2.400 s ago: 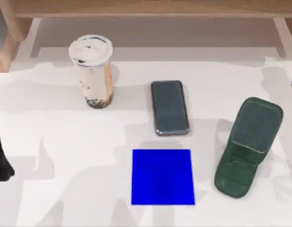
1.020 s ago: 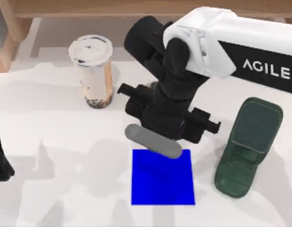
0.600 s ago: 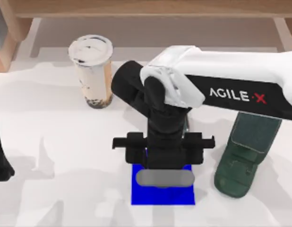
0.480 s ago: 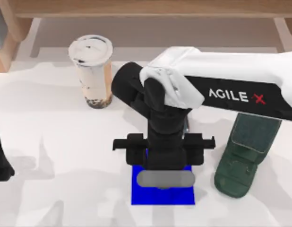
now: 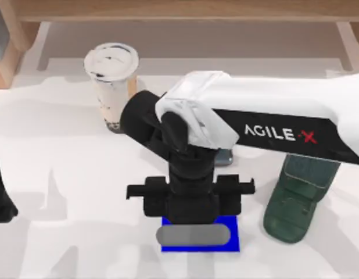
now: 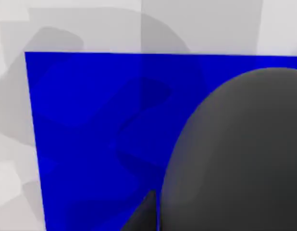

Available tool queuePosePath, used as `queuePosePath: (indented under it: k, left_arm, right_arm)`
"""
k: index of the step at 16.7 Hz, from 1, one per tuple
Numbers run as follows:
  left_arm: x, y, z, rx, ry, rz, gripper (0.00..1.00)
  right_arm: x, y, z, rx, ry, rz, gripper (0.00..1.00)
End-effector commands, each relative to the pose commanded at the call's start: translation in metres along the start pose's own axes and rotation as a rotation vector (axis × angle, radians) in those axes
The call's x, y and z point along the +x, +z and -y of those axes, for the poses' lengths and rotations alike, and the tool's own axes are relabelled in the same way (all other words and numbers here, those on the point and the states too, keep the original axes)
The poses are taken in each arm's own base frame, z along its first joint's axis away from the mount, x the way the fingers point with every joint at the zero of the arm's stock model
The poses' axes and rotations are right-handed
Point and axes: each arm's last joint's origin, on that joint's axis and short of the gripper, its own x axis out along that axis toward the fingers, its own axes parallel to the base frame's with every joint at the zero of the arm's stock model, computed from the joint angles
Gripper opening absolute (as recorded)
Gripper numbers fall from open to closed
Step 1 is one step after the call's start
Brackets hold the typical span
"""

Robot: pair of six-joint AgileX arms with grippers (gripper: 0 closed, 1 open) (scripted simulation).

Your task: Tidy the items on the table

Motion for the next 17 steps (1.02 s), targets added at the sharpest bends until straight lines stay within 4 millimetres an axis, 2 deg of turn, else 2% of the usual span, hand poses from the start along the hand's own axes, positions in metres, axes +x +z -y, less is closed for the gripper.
queuePosePath:
  k: [2, 4, 6, 9, 14, 17]
  left_arm:
    - [0.000, 0.000, 0.000, 0.000, 0.000, 0.000, 1.00]
    - [0.000, 0.000, 0.000, 0.000, 0.000, 0.000, 1.00]
    - [0.000, 0.000, 0.000, 0.000, 0.000, 0.000, 1.00]
    - [0.000, 0.000, 0.000, 0.000, 0.000, 0.000, 1.00]
    - [0.000, 0.000, 0.000, 0.000, 0.000, 0.000, 1.00]
    - [0.000, 0.000, 0.000, 0.000, 0.000, 0.000, 1.00]
  right_arm:
    - [0.002, 0.015, 0.014, -0.020, -0.003, -0.007, 0.00]
    - [0.006, 0.017, 0.018, -0.027, -0.011, -0.009, 0.00]
    - [0.011, 0.007, 0.011, -0.021, -0.016, -0.003, 0.00]
    - [0.013, -0.017, -0.012, 0.010, -0.009, 0.011, 0.00]
    - [0.013, -0.020, -0.017, 0.014, -0.006, 0.012, 0.00]
    - [0.013, -0.020, -0.017, 0.014, -0.006, 0.012, 0.23]
